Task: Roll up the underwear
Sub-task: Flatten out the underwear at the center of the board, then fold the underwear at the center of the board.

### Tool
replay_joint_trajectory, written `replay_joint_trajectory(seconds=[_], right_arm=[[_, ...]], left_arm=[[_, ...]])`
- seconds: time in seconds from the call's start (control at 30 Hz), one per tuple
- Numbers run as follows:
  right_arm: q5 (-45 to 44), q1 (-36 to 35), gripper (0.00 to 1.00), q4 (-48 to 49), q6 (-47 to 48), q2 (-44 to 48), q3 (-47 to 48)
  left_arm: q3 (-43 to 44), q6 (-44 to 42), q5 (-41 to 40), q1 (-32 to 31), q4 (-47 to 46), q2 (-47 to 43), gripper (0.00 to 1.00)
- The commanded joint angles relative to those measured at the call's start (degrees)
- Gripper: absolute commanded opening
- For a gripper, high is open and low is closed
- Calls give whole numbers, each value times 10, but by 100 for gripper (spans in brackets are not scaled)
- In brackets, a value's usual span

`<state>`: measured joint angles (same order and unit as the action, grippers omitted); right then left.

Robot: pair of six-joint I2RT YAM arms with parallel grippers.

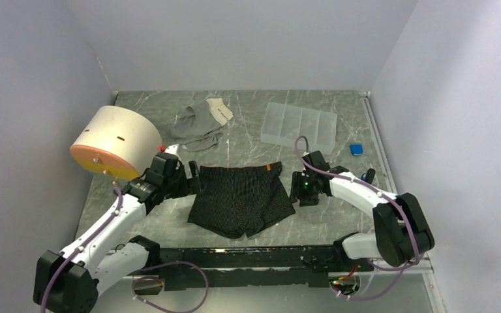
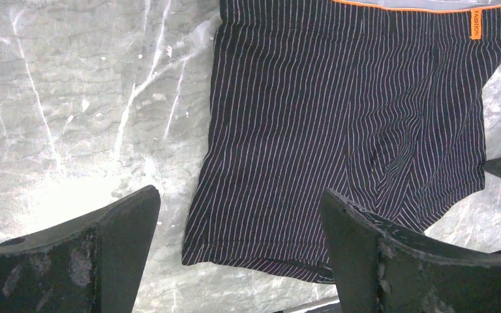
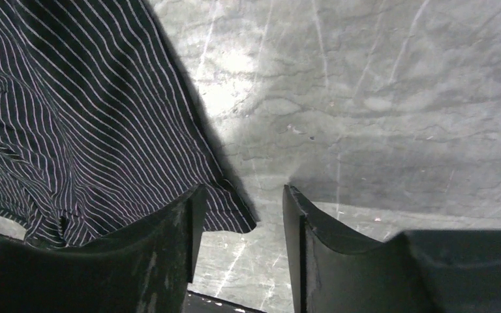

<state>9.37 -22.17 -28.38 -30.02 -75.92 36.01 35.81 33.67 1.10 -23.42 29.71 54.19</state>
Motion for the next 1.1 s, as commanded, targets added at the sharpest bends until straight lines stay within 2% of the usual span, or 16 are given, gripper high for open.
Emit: replay_joint_trajectory(seconds=[0.0, 0.1, 0.23, 0.4, 0.63, 0.67, 0.73, 0.8, 0.9, 0.97, 1.07], right_arm=[[-34, -29, 48, -8, -28, -6, -3], [-48, -55, 45, -6, -43, -5, -14], [-89, -103, 36, -21, -82, -23, -15], [-163, -135, 5, -62, -141, -5, -19], [-151, -155, 1, -128, -214, 84, -33], [-159, -157, 1, -144, -222, 89, -33], [-172, -156, 25, -169, -228, 95, -22], [-174, -157, 33, -169, -219, 100, 0], [-208, -156, 51, -159, -188, 97, 69], [-209, -156, 54, -128, -142, 78, 126], [-159, -156, 54, -84, -88, 15, 196]], left_arm=[[-2, 28, -28, 1, -2, -7, 97], [-5, 32, -38, 1, 1, -7, 97], [-9, 43, -51, 1, 9, -9, 97], [-21, 59, -48, 1, 10, -16, 97], [-35, 75, -49, 1, 10, -21, 97], [-36, 76, -49, 1, 10, -18, 97], [-38, 79, -46, 1, 9, -11, 97], [-43, 82, -37, 1, 4, -6, 97], [-53, 88, -24, 1, -2, -1, 97], [-63, 95, -18, 1, -5, -2, 97], [-81, 104, -10, 1, -17, -7, 97]])
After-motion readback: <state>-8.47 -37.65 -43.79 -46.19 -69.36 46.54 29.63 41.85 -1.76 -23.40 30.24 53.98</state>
